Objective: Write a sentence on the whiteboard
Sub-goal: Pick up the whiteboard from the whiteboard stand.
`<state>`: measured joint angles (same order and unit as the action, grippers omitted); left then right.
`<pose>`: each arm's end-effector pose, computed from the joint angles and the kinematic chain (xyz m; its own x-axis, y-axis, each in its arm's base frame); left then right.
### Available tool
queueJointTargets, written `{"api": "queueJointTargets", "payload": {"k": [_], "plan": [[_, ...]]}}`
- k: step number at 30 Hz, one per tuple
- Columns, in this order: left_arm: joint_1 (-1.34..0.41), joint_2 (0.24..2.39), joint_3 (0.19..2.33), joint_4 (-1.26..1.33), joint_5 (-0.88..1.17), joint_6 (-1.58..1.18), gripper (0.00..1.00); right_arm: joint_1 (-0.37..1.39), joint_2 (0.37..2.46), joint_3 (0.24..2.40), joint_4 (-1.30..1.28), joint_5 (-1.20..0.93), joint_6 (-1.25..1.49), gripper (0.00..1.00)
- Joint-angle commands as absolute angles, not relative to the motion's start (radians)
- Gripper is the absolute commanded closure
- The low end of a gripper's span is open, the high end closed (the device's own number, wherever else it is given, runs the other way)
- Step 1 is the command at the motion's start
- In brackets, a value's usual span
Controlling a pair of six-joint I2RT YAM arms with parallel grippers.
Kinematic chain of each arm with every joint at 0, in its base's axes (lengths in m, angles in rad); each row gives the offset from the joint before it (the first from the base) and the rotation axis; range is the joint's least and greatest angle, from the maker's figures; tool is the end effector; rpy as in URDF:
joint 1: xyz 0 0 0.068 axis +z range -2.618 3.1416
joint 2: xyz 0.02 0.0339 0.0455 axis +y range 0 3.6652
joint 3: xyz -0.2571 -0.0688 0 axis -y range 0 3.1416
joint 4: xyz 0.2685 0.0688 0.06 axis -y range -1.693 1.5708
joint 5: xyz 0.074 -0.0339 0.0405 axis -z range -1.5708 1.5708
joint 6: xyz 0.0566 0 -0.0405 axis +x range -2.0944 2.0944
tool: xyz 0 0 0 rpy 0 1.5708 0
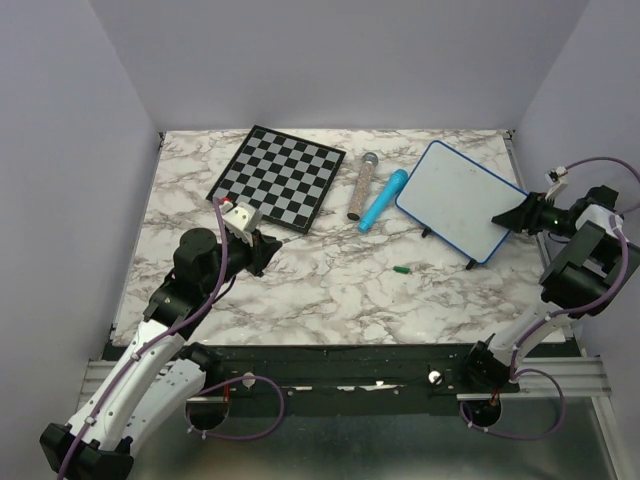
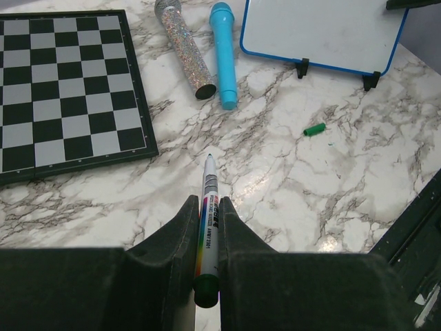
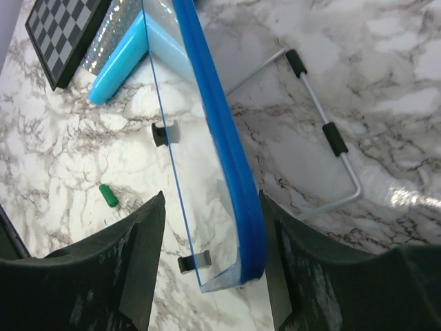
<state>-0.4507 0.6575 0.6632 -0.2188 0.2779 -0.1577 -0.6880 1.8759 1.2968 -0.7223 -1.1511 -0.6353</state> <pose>0.1824 -0.1055 0.3050 -0.2917 -0.0266 -0.9561 0.6221 0.7540 -0.2108 0.3269 -0.2018 0.1684 -0.6415 0.2143 -0.7366 -0.3848 0.7408 0.5506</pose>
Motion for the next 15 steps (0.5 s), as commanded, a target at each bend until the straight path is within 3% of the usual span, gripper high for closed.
{"api": "queueJointTargets", "payload": {"k": [1,8,15], "plan": [[-0.443,0.660,0.655,-0.198,0.295,-0.155,1.00,-0.713,1.812,1.348,-0.620,-1.239,-0.551,0.36],[-0.443,0.663,0.655,-0.199,0.295,-0.155,1.00,-0.710,1.778,1.341,-0.600,-1.301,-0.526,0.38],[-0.443,0.664,0.657,-0.196,0.301,-0.155,1.00,-0.699,1.773,1.328,-0.715,-1.328,-0.632,0.51]]}}
